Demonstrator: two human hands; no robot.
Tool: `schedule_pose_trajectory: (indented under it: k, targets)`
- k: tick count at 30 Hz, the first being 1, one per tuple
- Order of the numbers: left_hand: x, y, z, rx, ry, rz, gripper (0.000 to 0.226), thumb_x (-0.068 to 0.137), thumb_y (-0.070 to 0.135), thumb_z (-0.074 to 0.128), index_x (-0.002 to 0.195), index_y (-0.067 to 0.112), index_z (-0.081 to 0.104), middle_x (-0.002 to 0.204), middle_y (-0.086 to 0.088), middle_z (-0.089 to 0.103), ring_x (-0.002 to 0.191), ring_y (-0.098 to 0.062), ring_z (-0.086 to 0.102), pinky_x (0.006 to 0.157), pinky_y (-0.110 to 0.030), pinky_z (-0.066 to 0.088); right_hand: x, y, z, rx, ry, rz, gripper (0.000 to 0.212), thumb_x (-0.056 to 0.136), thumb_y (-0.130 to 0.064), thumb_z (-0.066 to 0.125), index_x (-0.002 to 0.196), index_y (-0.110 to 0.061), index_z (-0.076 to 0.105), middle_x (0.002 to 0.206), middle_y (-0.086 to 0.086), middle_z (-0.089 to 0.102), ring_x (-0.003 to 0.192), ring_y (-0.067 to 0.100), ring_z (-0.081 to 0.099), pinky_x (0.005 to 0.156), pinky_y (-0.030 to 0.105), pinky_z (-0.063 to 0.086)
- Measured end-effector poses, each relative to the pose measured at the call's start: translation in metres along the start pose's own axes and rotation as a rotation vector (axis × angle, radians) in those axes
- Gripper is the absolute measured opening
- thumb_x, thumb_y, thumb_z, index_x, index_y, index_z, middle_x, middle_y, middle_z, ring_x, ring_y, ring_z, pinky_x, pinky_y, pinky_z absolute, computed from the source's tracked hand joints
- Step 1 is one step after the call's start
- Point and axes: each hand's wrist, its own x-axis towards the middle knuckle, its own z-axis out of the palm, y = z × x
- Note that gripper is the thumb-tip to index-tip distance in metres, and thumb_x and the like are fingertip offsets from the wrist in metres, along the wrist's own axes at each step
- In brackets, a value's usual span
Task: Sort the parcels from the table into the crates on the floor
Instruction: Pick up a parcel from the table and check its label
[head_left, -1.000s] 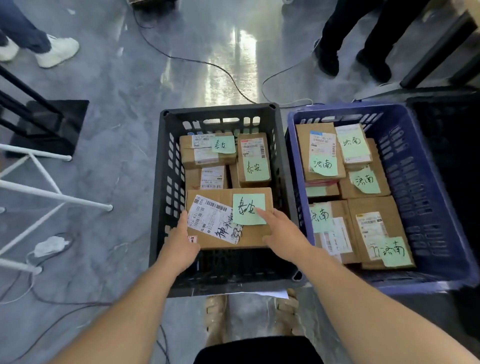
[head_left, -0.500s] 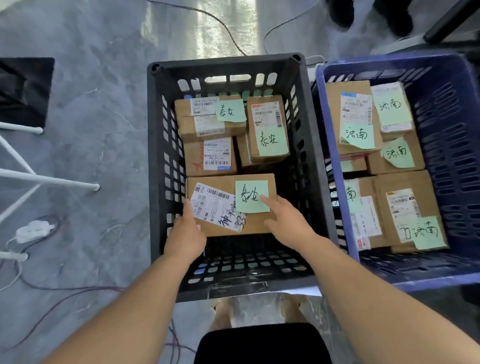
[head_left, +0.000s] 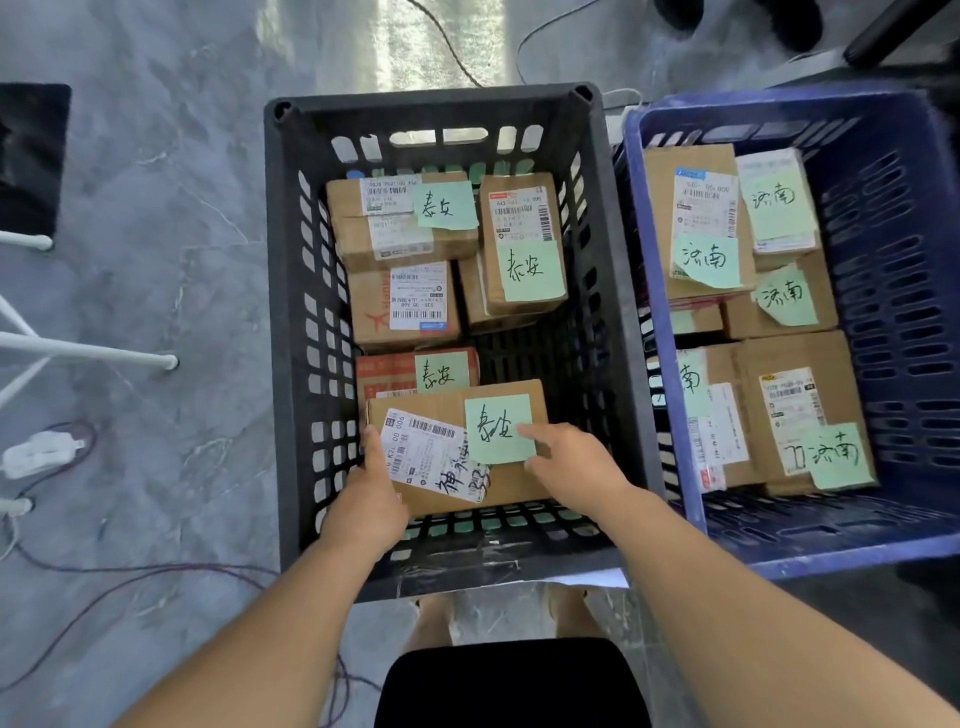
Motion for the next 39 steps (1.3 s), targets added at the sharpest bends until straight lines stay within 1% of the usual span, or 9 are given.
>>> schedule_pose_trajectory:
  k: [13,17,21,24,27,30,33,36,39]
  targets:
    - [-0.005,0.0,-0.004,-0.062,-0.005,0.003,0.1,0.09,0.021,0.056,0.148,0.029,-0.025,0.121,-0.005,0.049,0.083,-0.014,0.054,0.067,-0.031,0.049,-0.009,-0.008,0.001,-0.03,0.003,0.015,0.049,0.096,-0.02,0.048,0.144,-0.025,0.041,0.14,0.006,0.045,0.118,0.022,0.05,0.094,0.031,0.047]
    - [0.004,0.002,-0.011,-0.246,0.079,0.02,0.095,0.09,0.016,0.056,0.151,0.027,-0.015,0.134,-0.008,0.044,0.108,-0.022,0.053,0.089,-0.038,0.048,-0.004,-0.012,0.004,0.001,0.109,0.074,0.05,0.097,-0.023,0.046,0.143,-0.021,0.028,0.113,0.007,0.06,0.088,0.024,0.06,0.069,0.038,0.052]
    - [0.015,0.008,-0.017,-0.619,0.161,-0.032,0.09,0.091,0.01,0.06,0.154,0.025,-0.004,0.16,-0.003,0.014,0.141,-0.022,0.026,0.112,-0.038,0.025,0.005,-0.014,0.009,0.055,0.1,0.177,0.071,0.1,-0.028,0.043,0.152,-0.028,-0.005,0.099,0.009,0.064,0.077,0.025,0.063,0.065,0.042,0.056]
    - [0.017,0.016,-0.012,-0.837,0.255,-0.08,0.089,0.091,0.013,0.063,0.154,0.028,0.002,0.16,0.0,0.016,0.141,-0.016,0.026,0.111,-0.037,0.026,0.015,-0.016,0.013,0.057,0.069,0.224,0.066,0.098,-0.026,0.044,0.152,-0.027,0.005,0.11,0.011,0.062,0.084,0.026,0.062,0.072,0.043,0.056]
    - [0.013,0.027,-0.001,-1.173,0.357,-0.153,0.085,0.088,0.008,0.064,0.153,0.028,0.013,0.151,0.001,0.035,0.124,-0.008,0.042,0.098,-0.027,0.037,0.021,-0.018,0.014,-0.002,0.113,0.244,0.051,0.094,-0.022,0.05,0.138,-0.017,0.025,0.119,0.013,0.054,0.093,0.029,0.056,0.074,0.038,0.05]
    - [0.007,0.039,0.014,-1.563,0.232,-0.342,0.063,0.086,0.002,0.059,0.143,0.016,0.037,0.132,-0.009,0.057,0.113,-0.021,0.058,0.098,-0.038,0.046,0.024,-0.024,0.017,0.07,0.143,0.225,0.047,0.088,-0.02,0.059,0.126,-0.01,0.034,0.126,0.012,0.043,0.104,0.031,0.054,0.081,0.04,0.048]
    - [-0.006,0.044,0.032,-1.512,0.012,-0.405,0.046,0.089,0.003,0.055,0.131,0.021,0.047,0.12,-0.007,0.063,0.11,-0.027,0.059,0.099,-0.048,0.046,0.021,-0.031,0.017,0.127,0.156,0.194,0.039,0.087,-0.016,0.059,0.118,-0.011,0.037,0.118,0.011,0.051,0.1,0.03,0.058,0.08,0.043,0.052]
    - [-0.011,0.041,0.027,-1.455,0.084,-0.36,0.041,0.089,0.006,0.055,0.123,0.029,0.049,0.114,0.001,0.064,0.102,-0.02,0.06,0.09,-0.045,0.05,0.013,-0.033,0.014,0.078,0.182,0.148,0.035,0.086,-0.022,0.062,0.112,-0.017,0.038,0.108,0.006,0.056,0.089,0.024,0.059,0.068,0.037,0.05]
    - [-0.02,0.04,0.017,-1.362,0.155,-0.301,0.047,0.089,0.006,0.056,0.129,0.029,0.046,0.118,0.002,0.062,0.106,-0.022,0.058,0.095,-0.051,0.048,-0.003,-0.038,0.013,0.055,0.208,0.112,0.033,0.086,-0.029,0.062,0.108,-0.022,0.038,0.104,0.001,0.058,0.081,0.02,0.059,0.06,0.033,0.047]
